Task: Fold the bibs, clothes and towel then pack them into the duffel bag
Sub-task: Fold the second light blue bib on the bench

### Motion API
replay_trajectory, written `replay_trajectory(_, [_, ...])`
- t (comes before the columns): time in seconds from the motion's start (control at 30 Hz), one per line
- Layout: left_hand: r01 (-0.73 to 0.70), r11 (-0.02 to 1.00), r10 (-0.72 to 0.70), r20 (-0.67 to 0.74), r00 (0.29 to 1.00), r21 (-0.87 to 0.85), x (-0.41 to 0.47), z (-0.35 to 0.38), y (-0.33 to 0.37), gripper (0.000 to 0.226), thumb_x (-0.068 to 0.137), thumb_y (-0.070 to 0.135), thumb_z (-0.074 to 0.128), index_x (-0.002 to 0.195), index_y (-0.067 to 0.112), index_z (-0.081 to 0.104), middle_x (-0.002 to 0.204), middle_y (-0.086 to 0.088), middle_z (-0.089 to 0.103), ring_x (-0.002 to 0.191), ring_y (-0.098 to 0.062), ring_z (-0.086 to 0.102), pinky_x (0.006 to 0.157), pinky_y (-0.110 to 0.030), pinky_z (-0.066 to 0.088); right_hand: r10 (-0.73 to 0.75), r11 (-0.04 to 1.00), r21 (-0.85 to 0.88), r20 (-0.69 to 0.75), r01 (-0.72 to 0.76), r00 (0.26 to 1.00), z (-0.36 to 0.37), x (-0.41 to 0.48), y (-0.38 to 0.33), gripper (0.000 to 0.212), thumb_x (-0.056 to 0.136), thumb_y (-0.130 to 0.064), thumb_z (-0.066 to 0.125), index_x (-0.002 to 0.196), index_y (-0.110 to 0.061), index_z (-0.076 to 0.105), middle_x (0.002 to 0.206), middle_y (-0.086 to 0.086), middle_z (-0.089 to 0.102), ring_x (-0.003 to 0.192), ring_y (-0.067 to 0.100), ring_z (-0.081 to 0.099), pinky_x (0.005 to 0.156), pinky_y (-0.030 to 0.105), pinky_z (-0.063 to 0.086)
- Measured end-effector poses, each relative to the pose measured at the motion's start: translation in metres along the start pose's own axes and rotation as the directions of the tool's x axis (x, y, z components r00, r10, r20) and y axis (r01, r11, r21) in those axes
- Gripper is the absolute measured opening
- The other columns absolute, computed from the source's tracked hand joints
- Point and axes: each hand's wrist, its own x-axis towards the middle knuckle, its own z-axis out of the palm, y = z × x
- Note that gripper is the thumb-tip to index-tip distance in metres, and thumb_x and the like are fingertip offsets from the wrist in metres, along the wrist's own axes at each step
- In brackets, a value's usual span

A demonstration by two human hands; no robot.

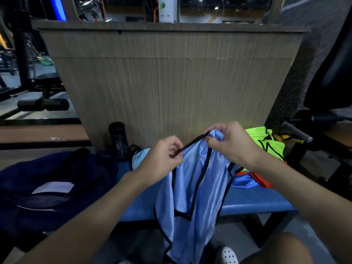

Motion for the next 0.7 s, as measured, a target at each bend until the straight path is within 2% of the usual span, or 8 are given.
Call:
replay_trajectory(0.1, [0.059,0.998,-0.059,-0.045,0.997,0.01,-0.011,0.001,-0.02,0.016,0.088,0.002,0.066,0.082,0.016,0.065,0.075,-0.006,0.07,0.065,-0.011,0.064,0.067,-0.025,0.05,0.013,1.0,-0.012,-0.114,-0.015,0.993,-0.008,0.005,0.005,0.021,0.09,-0.007,0.063,0.077,-0.023,0.065,0.042,-0.015,0.046,0.034,0.003,0.033,0.039,0.017,0.029])
replay_trajectory(0.2, [0.064,0.997,-0.061,-0.07,0.996,0.048,-0.01,-0.006,-0.03,0.015,0.084,0.018,0.066,0.069,0.02,0.063,0.063,-0.005,0.06,0.06,-0.01,0.051,0.062,-0.031,0.042,0.006,0.991,-0.127,-0.223,-0.035,0.975,-0.019,0.006,0.008,0.015,0.088,-0.004,0.06,0.081,-0.016,0.067,0.047,-0.017,0.056,0.044,0.001,0.049,0.047,0.012,0.034])
replay_trajectory(0.3, [0.058,0.994,-0.049,-0.092,0.995,0.096,-0.005,-0.017,-0.03,0.012,0.078,0.023,0.061,0.067,0.019,0.061,0.061,-0.008,0.055,0.059,-0.009,0.045,0.058,-0.039,0.041,0.05,0.968,-0.213,-0.36,-0.135,0.931,-0.026,0.014,0.025,0.014,0.084,-0.007,0.061,0.085,0.004,0.068,0.077,0.021,0.068,0.07,0.03,0.061,0.063,0.038,0.041])
replay_trajectory(0.37, [0.056,0.994,-0.046,-0.112,0.993,0.089,-0.002,-0.023,-0.022,0.008,0.078,0.02,0.063,0.072,0.023,0.067,0.064,-0.008,0.062,0.06,-0.011,0.051,0.06,-0.038,0.045,0.123,0.948,-0.229,-0.378,-0.222,0.917,-0.031,0.017,0.035,0.016,0.084,-0.009,0.062,0.091,0.002,0.07,0.088,0.024,0.068,0.085,0.037,0.063,0.067,0.036,0.041])
replay_trajectory(0.47, [0.063,0.997,-0.059,-0.092,0.994,0.048,0.007,-0.026,-0.003,0.009,0.083,0.015,0.07,0.077,0.023,0.069,0.059,0.0,0.065,0.058,-0.013,0.053,0.062,-0.031,0.045,0.159,0.941,-0.255,-0.247,-0.222,0.956,-0.03,0.015,0.036,0.031,0.082,-0.018,0.074,0.112,-0.01,0.069,0.103,0.006,0.07,0.101,0.02,0.062,0.079,0.02,0.041])
replay_trajectory(0.57, [0.058,0.997,-0.056,-0.042,0.998,0.054,0.02,-0.023,0.021,0.008,0.083,0.017,0.072,0.077,0.017,0.066,0.064,-0.015,0.067,0.057,-0.016,0.05,0.059,-0.032,0.04,0.029,0.998,-0.054,-0.045,-0.032,0.999,-0.015,0.006,0.019,0.049,0.073,-0.024,0.084,0.117,-0.012,0.066,0.101,-0.003,0.07,0.095,-0.002,0.059,0.084,0.0,0.034])
replay_trajectory(0.63, [0.029,0.997,-0.028,-0.013,1.0,0.071,0.025,-0.02,0.037,0.009,0.084,0.016,0.073,0.08,0.014,0.065,0.067,-0.013,0.07,0.055,-0.013,0.054,0.057,-0.029,0.043,-0.033,0.996,0.082,0.062,0.028,0.998,-0.002,0.0,0.007,0.047,0.07,-0.024,0.085,0.113,-0.014,0.068,0.1,-0.005,0.072,0.092,-0.007,0.06,0.086,0.002,0.036])
replay_trajectory(0.7, [-0.005,0.997,0.003,0.023,1.0,0.081,0.029,-0.017,0.049,0.017,0.084,0.019,0.075,0.081,0.012,0.06,0.056,-0.002,0.066,0.046,-0.004,0.05,0.05,-0.022,0.04,-0.055,0.983,0.183,0.128,0.031,0.99,0.005,-0.004,-0.001,0.031,0.074,-0.02,0.083,0.102,-0.018,0.072,0.093,-0.007,0.074,0.085,-0.003,0.063,0.082,0.008,0.042])
